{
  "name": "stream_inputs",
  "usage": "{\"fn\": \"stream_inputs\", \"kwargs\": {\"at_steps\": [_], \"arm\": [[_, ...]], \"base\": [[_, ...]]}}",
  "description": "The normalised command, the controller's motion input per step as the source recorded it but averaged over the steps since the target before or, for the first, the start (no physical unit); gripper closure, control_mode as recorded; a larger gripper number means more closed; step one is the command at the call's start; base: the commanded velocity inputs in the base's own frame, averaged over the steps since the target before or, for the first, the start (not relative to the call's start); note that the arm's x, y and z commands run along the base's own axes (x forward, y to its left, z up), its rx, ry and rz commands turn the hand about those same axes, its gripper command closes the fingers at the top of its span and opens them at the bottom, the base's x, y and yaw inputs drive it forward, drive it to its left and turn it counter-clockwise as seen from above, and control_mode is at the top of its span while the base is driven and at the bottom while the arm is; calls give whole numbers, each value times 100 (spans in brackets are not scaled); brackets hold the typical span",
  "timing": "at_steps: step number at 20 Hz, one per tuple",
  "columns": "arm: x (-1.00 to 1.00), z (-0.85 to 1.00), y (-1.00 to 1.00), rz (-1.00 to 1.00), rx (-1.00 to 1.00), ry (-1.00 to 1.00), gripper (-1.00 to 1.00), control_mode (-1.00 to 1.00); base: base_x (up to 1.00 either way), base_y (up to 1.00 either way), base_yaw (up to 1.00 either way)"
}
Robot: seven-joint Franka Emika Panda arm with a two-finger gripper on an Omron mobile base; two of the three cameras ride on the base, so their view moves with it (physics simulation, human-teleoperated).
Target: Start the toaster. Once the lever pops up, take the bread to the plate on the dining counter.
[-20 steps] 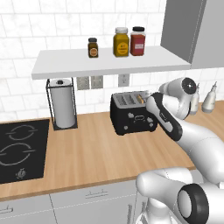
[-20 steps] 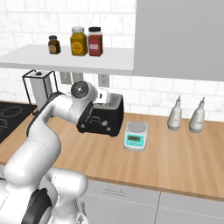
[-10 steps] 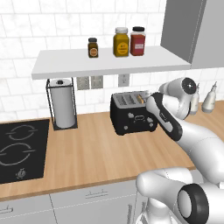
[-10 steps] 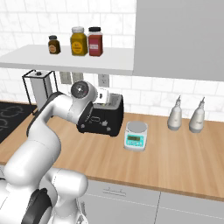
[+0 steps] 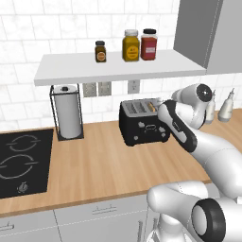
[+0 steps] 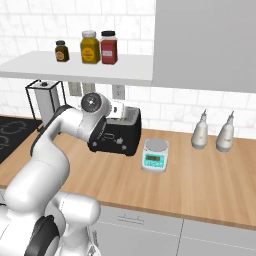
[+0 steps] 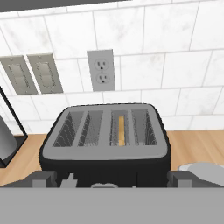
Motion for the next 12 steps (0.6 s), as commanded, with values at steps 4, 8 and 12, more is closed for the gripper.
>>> {"fn": "stream_inputs", "kwargs": {"at_steps": [4,8,12], "arm": [[0,0,0,0,0,0,-100,-100],[0,0,0,0,0,0,-100,-100],[0,0,0,0,0,0,-100,-100]], "base": [[0,0,0],[0,0,0],[0,0,0]]}}
